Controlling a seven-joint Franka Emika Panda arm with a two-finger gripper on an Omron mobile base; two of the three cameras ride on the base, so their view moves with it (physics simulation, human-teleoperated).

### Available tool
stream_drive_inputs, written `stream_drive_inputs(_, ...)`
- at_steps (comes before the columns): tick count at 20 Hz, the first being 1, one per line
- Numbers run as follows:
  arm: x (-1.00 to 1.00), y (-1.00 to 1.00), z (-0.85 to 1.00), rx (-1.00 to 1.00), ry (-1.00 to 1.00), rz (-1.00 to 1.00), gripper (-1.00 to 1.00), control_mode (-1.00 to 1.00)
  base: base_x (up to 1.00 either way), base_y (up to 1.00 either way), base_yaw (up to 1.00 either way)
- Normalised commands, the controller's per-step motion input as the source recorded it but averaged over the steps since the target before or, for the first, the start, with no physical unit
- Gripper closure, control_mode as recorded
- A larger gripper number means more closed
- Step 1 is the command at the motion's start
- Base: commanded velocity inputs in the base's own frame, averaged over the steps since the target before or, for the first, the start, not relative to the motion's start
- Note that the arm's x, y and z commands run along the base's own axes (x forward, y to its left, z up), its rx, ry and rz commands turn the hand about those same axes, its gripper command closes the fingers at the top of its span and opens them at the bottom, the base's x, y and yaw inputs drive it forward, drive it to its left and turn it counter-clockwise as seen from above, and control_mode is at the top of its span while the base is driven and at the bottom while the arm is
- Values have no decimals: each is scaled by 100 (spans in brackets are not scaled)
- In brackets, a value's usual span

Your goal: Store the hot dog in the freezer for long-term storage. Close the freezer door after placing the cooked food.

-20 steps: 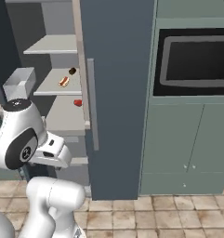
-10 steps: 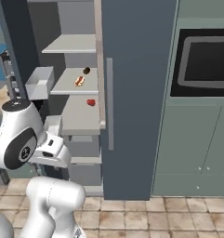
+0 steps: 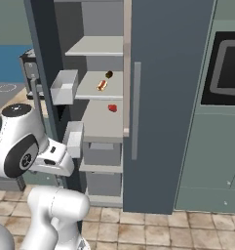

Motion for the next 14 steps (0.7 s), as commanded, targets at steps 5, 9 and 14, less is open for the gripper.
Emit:
stream_drive_inputs(5,0,0,0,0,0,0,-100,100,0,3,1)
stream_drive_inputs(9,0,0,0,0,0,0,-100,100,0,0,0)
stream_drive_inputs(14,0,0,0,0,0,0,-100,100,0,0,0)
